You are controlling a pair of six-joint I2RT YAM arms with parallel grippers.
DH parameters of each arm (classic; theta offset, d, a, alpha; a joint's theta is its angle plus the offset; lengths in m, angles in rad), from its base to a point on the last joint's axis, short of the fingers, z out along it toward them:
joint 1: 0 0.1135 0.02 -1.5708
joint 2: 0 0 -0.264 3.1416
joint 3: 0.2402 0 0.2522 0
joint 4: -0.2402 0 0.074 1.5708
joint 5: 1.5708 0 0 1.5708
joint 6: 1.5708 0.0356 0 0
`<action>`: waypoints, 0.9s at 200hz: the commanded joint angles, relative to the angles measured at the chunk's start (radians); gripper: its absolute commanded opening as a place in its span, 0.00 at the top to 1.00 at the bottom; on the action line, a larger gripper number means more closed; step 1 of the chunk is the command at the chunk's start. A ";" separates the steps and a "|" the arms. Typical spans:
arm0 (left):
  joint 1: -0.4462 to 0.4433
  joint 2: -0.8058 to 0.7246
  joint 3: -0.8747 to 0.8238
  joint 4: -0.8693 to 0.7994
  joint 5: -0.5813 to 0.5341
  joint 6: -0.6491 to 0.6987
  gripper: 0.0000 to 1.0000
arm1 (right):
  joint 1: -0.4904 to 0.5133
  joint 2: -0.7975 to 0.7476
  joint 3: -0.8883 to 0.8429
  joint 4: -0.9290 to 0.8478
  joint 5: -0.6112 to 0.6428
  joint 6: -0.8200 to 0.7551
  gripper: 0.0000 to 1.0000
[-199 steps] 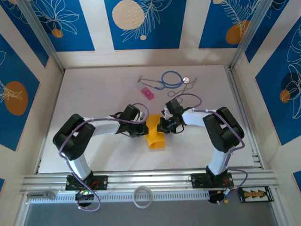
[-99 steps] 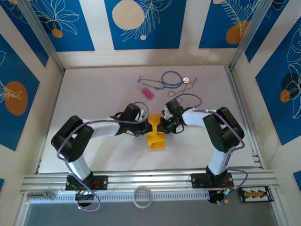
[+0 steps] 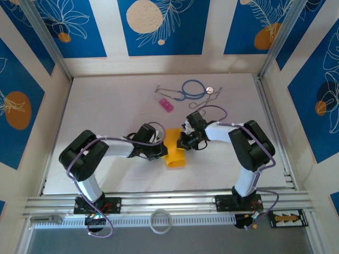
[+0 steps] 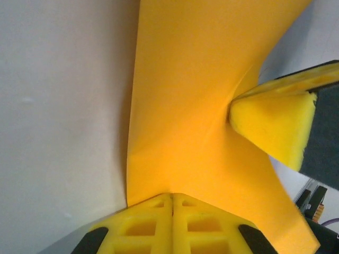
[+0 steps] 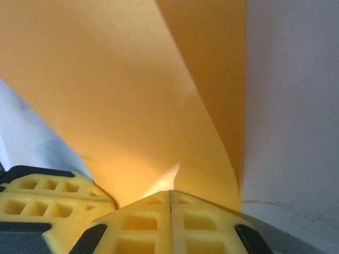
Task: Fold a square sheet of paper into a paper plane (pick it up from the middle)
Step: First fold the square sheet of paper in half at the center of the table.
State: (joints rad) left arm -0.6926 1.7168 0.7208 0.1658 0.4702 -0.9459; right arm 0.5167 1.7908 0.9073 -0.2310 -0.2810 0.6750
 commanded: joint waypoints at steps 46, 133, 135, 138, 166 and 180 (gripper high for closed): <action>-0.030 -0.036 0.038 0.052 0.042 -0.034 0.92 | 0.004 0.032 -0.041 -0.065 0.085 0.014 1.00; -0.058 0.002 -0.081 0.028 0.015 0.008 0.92 | 0.008 0.032 -0.048 -0.072 0.100 0.022 1.00; -0.060 0.000 -0.084 0.018 0.010 0.011 0.92 | 0.007 0.030 -0.048 -0.073 0.101 0.022 1.00; -0.062 -0.005 -0.088 0.011 0.006 0.017 0.92 | 0.008 0.031 -0.048 -0.073 0.101 0.022 1.00; -0.067 -0.064 -0.102 -0.087 -0.032 0.071 0.92 | 0.010 0.021 -0.054 -0.076 0.111 0.022 1.00; -0.067 -0.118 -0.106 -0.087 -0.041 0.068 0.91 | 0.011 0.019 -0.057 -0.075 0.111 0.024 1.00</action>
State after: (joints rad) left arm -0.7486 1.6741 0.6449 0.2039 0.4664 -0.9230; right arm 0.5198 1.7840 0.9001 -0.2218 -0.2699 0.6865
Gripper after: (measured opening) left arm 0.085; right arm 0.057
